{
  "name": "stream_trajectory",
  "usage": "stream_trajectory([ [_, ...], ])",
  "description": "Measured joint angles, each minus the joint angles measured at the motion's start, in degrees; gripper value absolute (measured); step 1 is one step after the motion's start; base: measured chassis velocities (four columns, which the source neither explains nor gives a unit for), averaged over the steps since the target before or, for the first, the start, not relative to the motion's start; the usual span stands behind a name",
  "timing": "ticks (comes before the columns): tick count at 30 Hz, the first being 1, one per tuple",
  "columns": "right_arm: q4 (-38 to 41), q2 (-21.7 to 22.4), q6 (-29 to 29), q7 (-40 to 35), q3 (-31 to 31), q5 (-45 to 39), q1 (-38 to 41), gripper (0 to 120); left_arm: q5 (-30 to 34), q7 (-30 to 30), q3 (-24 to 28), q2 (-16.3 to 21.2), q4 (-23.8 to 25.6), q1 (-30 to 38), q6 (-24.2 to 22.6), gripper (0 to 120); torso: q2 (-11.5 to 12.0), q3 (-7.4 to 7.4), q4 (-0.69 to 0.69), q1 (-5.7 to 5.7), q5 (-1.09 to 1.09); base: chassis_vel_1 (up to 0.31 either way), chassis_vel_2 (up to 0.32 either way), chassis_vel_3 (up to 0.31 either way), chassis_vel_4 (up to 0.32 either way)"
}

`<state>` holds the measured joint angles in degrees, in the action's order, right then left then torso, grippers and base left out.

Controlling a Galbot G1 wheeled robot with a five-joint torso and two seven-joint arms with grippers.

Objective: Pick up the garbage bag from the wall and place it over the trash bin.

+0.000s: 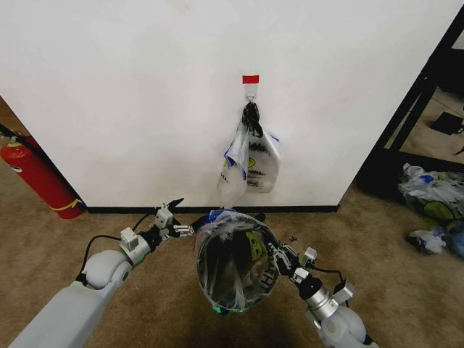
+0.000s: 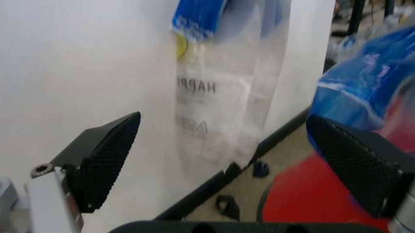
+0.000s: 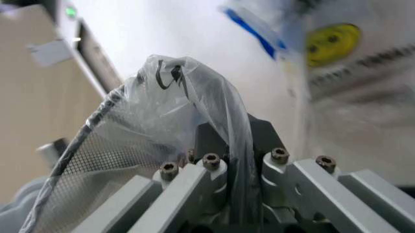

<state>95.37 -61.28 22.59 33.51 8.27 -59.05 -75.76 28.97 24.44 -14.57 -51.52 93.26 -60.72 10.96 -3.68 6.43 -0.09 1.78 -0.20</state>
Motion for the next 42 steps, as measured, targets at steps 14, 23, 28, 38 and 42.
stream_trajectory([
  [14,7.98,-1.68,-10.08,-33.89,-3.54,-4.63,-1.00,1,-4.57,-10.38,-4.28,-3.08,-2.06,-5.09,2.06,100,0.00,0.00,0.02,0.00,-0.01,0.000,0.000,0.000,0.000],
  [23,8.83,-2.89,-18.22,-50.17,-3.59,-5.84,0.92,1,-7.62,-22.15,-3.92,-5.40,-0.73,-9.09,-0.50,100,0.00,0.00,0.00,0.00,0.00,0.000,0.000,0.000,0.000],
  [28,8.90,-3.17,-20.52,-53.83,-3.15,-5.58,1.14,3,-7.64,-22.12,-4.14,-5.27,0.12,-9.70,-0.62,100,-0.02,-0.01,-0.01,-0.01,-0.02,0.000,0.000,0.000,0.000],
  [38,12.19,-0.79,-22.66,-53.88,-2.56,0.33,-2.56,37,-7.69,-21.74,-4.46,-5.05,2.41,-10.91,-0.89,100,-0.02,0.00,0.01,-0.01,0.00,0.000,0.000,0.000,0.000],
  [42,14.22,0.45,-23.57,-53.69,-1.99,1.27,-3.32,54,-7.81,-21.63,-4.47,-5.20,3.19,-11.26,-0.96,100,-0.02,0.00,0.01,-0.01,0.00,0.000,0.000,0.000,0.000],
])
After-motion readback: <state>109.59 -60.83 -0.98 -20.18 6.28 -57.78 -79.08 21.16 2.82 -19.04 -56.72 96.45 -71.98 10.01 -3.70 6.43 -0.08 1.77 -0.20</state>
